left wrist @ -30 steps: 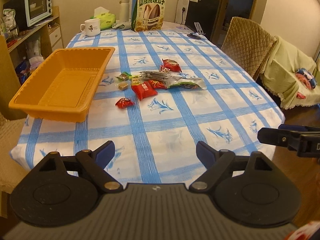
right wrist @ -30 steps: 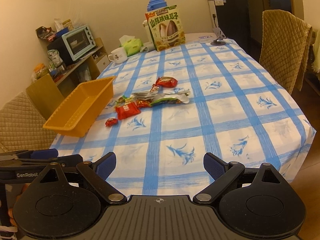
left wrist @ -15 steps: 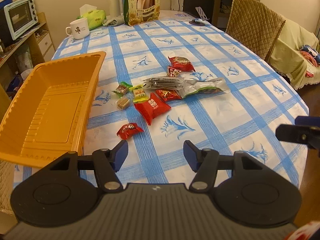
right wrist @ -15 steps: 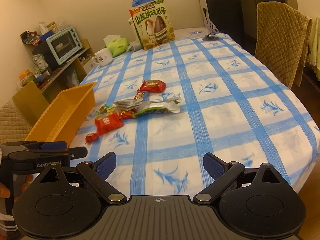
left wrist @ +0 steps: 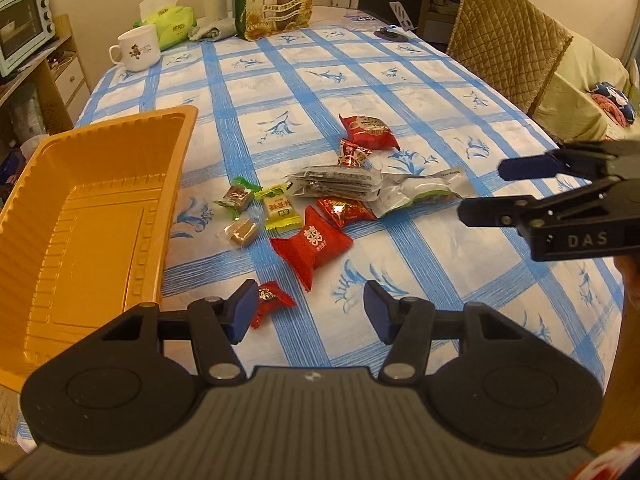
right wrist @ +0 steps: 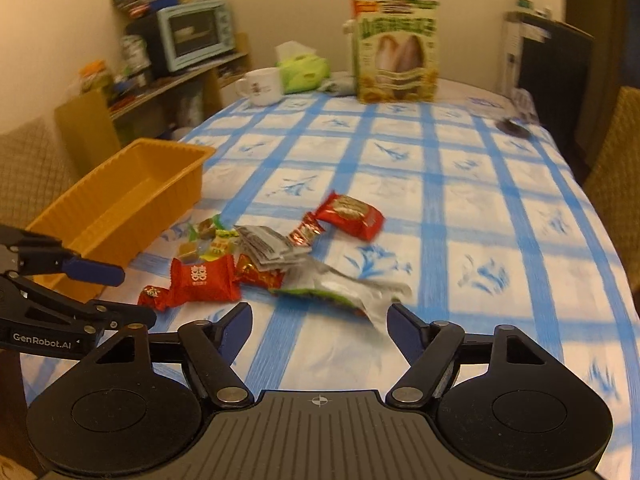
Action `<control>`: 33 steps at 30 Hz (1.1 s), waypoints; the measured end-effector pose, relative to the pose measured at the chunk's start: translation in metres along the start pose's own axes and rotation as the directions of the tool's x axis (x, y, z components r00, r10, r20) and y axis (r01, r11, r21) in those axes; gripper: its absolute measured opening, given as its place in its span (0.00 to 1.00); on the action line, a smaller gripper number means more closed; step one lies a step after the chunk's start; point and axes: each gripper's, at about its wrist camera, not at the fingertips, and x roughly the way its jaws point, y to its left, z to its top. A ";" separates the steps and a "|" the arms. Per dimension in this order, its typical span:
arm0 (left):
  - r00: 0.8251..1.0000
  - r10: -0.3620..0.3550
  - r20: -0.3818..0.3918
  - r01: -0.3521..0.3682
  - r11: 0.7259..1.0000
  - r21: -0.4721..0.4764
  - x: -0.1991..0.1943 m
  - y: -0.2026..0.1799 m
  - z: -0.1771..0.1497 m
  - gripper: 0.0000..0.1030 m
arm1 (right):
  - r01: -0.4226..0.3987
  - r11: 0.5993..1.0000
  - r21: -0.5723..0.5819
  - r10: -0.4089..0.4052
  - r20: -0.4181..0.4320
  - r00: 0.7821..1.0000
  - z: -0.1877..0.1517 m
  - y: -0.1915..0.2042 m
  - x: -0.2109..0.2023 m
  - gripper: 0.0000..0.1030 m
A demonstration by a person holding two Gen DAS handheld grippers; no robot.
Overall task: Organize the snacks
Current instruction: 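Reach the right tool to the white-and-green pouch and close on it, then grasp the small red candy with the left tool while the right tool lifts the pouch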
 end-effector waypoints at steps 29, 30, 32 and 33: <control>0.932 0.359 -0.057 -0.350 0.843 -0.409 0.009 -0.020 -0.032 0.49 | -0.346 0.856 -0.385 0.265 -0.250 0.932 0.014 -0.045 0.085 0.28; 0.929 0.366 -0.057 -0.357 0.842 -0.405 0.011 -0.020 -0.031 0.48 | -0.344 0.863 -0.369 0.266 -0.247 0.932 0.013 -0.046 0.082 0.28; 0.926 0.374 -0.061 -0.366 0.841 -0.399 0.015 -0.019 -0.028 0.46 | -0.338 0.885 -0.321 0.270 -0.238 0.933 0.010 -0.051 0.074 0.28; 0.924 0.377 -0.060 -0.369 0.841 -0.396 0.018 -0.018 -0.026 0.46 | -0.337 0.893 -0.299 0.273 -0.235 0.933 0.009 -0.053 0.072 0.28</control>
